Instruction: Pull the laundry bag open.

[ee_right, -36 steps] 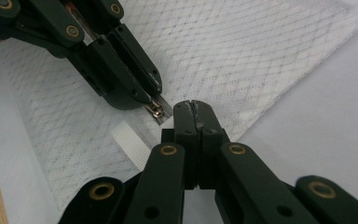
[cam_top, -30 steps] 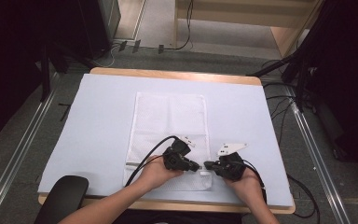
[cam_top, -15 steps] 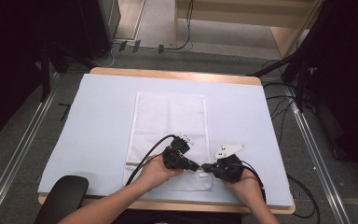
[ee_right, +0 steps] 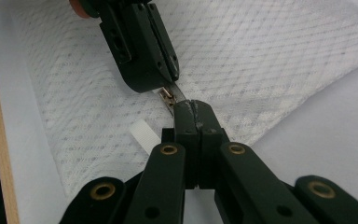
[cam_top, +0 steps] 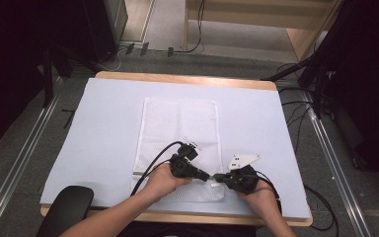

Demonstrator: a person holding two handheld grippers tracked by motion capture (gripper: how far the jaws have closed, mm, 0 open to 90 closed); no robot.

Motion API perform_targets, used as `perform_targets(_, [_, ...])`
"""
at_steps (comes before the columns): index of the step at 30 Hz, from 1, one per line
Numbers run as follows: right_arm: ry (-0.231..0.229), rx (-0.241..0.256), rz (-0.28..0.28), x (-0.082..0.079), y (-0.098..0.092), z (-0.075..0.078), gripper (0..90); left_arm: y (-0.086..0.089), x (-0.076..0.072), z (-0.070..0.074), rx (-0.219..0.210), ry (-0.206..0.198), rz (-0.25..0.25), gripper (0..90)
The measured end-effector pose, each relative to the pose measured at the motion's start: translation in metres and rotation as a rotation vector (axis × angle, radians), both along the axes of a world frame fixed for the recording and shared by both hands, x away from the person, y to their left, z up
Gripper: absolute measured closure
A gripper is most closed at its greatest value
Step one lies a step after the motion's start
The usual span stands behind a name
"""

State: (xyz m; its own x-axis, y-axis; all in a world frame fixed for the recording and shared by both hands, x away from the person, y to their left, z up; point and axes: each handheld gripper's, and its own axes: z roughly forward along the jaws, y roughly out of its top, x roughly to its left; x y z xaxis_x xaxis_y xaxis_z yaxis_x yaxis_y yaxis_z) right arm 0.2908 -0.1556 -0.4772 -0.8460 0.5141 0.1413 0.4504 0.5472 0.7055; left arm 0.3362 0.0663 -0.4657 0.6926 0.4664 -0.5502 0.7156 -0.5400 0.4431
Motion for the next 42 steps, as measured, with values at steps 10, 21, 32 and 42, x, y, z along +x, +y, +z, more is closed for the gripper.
perform_targets(10, [0.012,0.025,-0.006,0.001,-0.003,-0.002,90.0,0.013,0.004,0.005,-0.006,0.033,0.006,88.3])
perform_targets(21, [0.018,0.029,-0.002,0.001,-0.003,-0.002,90.0,0.021,0.003,0.009,0.018,0.03,-0.012,88.2])
perform_targets(32, [0.02,0.027,-0.002,0.002,-0.004,-0.002,90.0,0.039,0.005,0.017,0.03,0.029,-0.002,88.2])
perform_targets(42, [0.025,0.038,0.005,0.003,-0.004,-0.003,90.0,0.054,0.004,0.022,0.027,0.017,0.017,88.2])
